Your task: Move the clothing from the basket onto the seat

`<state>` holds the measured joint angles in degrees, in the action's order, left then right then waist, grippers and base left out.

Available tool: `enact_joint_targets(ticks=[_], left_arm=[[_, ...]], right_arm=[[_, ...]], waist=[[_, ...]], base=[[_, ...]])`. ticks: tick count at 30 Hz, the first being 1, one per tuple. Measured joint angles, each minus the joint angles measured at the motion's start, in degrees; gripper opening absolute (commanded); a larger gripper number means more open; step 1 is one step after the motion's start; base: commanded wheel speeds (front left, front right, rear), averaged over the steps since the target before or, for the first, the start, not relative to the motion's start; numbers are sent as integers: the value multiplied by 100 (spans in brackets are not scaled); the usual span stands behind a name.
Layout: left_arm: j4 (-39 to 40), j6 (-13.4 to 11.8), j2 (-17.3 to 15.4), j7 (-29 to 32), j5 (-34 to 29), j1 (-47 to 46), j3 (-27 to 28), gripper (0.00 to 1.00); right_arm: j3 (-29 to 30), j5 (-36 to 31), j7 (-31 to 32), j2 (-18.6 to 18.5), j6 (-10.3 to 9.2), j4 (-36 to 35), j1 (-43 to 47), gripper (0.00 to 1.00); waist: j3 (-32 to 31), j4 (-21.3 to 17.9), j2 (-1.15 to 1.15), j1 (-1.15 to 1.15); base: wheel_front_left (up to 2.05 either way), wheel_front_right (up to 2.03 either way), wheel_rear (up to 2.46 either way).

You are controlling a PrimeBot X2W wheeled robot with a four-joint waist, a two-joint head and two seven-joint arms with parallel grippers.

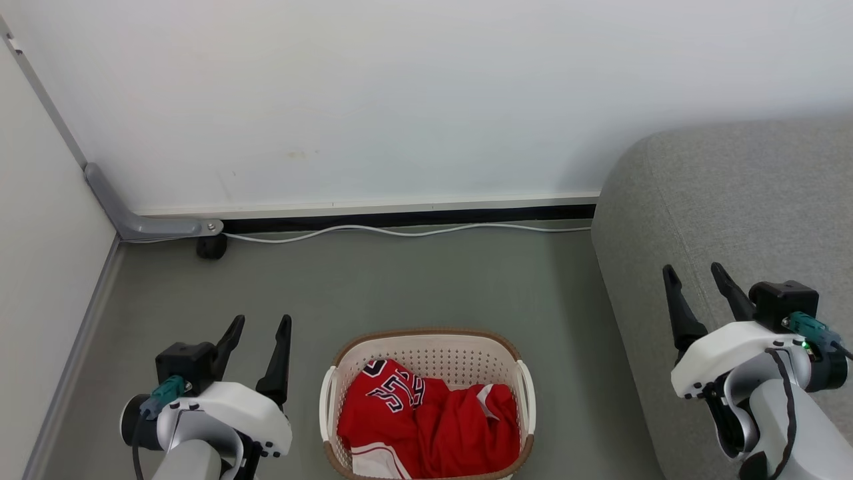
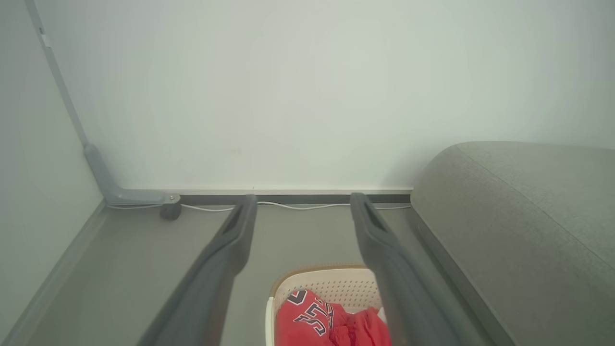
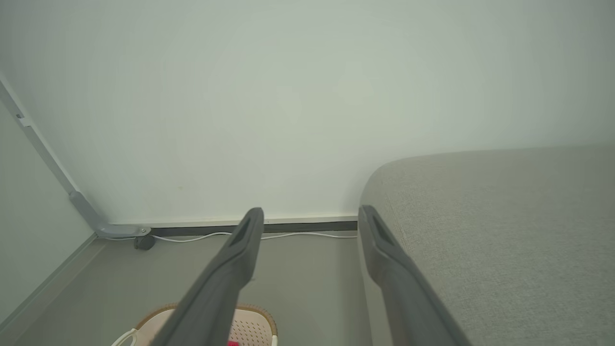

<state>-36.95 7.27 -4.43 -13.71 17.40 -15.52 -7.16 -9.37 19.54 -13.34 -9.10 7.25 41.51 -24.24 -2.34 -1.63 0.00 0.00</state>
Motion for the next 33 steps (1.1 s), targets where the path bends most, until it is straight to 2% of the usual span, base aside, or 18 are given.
enact_joint_targets(ticks=[6,12,22,33], left_arm=[[-62,2,27,-54,-314,-24,93,100],[-120,16,107,-69,-276,-25,337,100],[-144,16,168,-69,-277,-25,394,100],[-105,16,213,-69,-204,-62,393,100]], right_arm=[[20,-292,-82,-7,0,46,-96,100],[218,-296,-82,0,0,43,-102,100],[367,-400,-82,44,0,-29,-102,100],[505,-501,-85,120,0,-503,-133,100]], waist=[[4,-10,0,0],[23,-15,0,0],[81,-15,0,0],[612,-19,0,0]], base=[[0,0,0],[0,0,0],[0,0,0],[0,0,0]])
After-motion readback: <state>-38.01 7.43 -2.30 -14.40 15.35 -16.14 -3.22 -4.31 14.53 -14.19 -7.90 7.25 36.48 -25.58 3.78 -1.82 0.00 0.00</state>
